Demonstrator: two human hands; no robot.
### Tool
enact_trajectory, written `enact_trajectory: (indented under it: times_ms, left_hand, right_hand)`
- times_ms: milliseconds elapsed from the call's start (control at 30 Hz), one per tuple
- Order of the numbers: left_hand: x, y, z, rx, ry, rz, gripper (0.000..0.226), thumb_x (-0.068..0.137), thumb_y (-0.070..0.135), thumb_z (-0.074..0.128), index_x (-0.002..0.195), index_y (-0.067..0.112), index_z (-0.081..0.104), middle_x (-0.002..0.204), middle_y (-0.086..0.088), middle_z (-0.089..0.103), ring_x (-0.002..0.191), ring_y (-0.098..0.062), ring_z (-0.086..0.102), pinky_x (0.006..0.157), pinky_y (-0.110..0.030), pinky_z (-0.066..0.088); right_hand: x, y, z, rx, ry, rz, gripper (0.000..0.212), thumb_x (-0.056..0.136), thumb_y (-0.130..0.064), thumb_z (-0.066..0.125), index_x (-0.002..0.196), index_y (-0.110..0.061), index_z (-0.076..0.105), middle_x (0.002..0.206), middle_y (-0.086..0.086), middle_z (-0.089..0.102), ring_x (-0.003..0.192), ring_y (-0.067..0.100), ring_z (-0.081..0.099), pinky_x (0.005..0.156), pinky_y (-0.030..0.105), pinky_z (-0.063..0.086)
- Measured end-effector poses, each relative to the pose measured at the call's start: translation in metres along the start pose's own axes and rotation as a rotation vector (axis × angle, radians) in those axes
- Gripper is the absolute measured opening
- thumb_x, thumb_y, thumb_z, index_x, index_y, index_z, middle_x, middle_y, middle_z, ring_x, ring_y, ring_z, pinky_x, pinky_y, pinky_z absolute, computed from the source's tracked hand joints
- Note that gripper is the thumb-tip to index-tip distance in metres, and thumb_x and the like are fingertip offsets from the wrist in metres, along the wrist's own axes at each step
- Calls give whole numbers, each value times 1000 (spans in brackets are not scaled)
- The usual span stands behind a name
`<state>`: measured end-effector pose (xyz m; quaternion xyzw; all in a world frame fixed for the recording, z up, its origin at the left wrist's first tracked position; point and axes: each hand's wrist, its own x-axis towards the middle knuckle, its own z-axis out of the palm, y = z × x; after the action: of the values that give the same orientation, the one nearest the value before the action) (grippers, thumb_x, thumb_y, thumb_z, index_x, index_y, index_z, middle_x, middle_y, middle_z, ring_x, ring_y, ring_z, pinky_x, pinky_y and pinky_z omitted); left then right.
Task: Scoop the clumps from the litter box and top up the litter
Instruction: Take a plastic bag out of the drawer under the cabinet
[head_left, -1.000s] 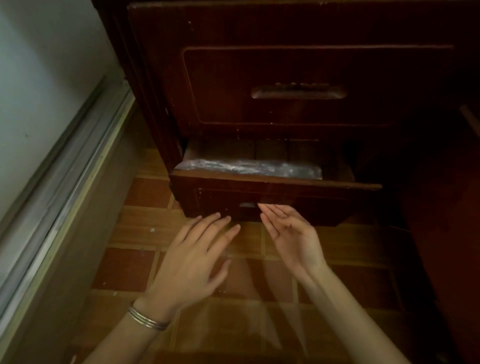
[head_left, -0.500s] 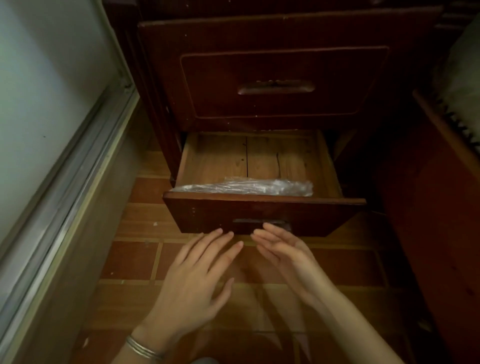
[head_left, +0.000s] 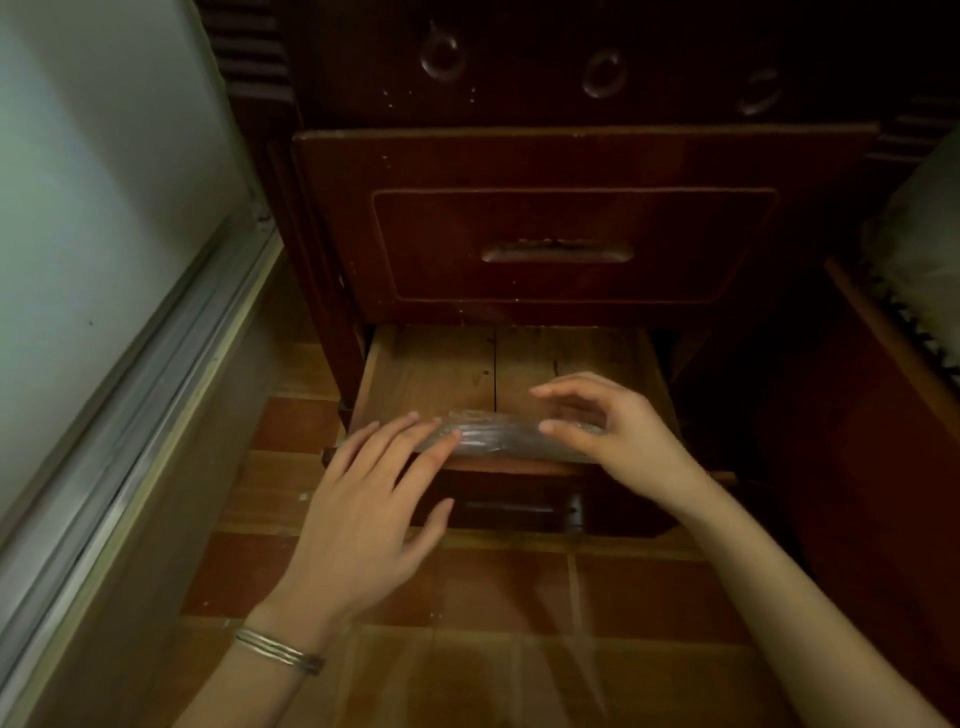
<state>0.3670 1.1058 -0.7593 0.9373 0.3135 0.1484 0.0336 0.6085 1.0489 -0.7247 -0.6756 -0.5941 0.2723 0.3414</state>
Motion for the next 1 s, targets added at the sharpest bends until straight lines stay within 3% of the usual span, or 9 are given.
enact_trajectory:
  times_ms: [167, 267, 433, 600, 767, 900, 1000]
  left_hand:
    - [6, -5, 12, 9, 4, 23, 48, 92, 41, 42, 132, 17, 51, 132, 0, 54, 128, -17, 45, 106, -41, 32]
    - [6, -5, 14, 0, 24, 20, 47, 93, 41, 40, 132, 17, 51, 130, 0, 56, 127, -17, 46, 106, -41, 32]
    - [7, -4, 18, 3, 27, -4, 46, 94, 40, 37, 131, 18, 53, 130, 2, 56, 127, -15, 45, 107, -40, 30]
    - [7, -3, 17, -2, 22, -17, 46, 94, 40, 37, 133, 19, 50, 133, 0, 54, 128, -16, 43, 108, -39, 28]
    - [9, -1, -1, -29, 77, 11, 47, 95, 35, 37, 137, 17, 45, 140, -2, 47, 133, -17, 38, 110, -41, 27]
    - [7, 10, -29, -14, 157, 58, 47, 94, 33, 39, 138, 16, 44, 141, -4, 45, 134, -17, 36, 110, -41, 28]
    - [-5, 24, -46, -17, 224, 134, 44, 94, 28, 43, 135, 14, 48, 139, -6, 47, 132, -18, 38, 110, -39, 29]
  right_hand:
    - [41, 31, 2, -187, -333, 80, 56, 77, -36, 71, 128, -30, 49, 132, -8, 48, 123, 6, 43, 107, 30, 35]
    - [50, 41, 7, -206, -455, 190, 71, 75, -37, 73, 136, -27, 39, 141, -4, 40, 128, 12, 39, 103, 24, 34]
    - [53, 49, 13, -331, -555, 270, 70, 76, -28, 73, 135, -20, 38, 132, 0, 48, 117, 14, 48, 95, 23, 39]
    - [51, 48, 10, -251, -422, 224, 43, 73, -23, 76, 109, -26, 53, 106, -5, 61, 96, 10, 58, 85, 25, 48]
    - [38, 23, -7, -145, -147, 67, 30, 70, -20, 79, 92, -23, 59, 89, -10, 66, 84, 0, 61, 73, 12, 43]
    - [10, -14, -30, -163, -61, -16, 31, 72, -22, 77, 97, -26, 60, 87, -13, 65, 85, -7, 60, 72, 6, 44]
    - [-22, -36, -42, -161, -62, 10, 45, 71, -30, 77, 111, -34, 54, 94, -16, 64, 88, 2, 63, 77, 20, 52]
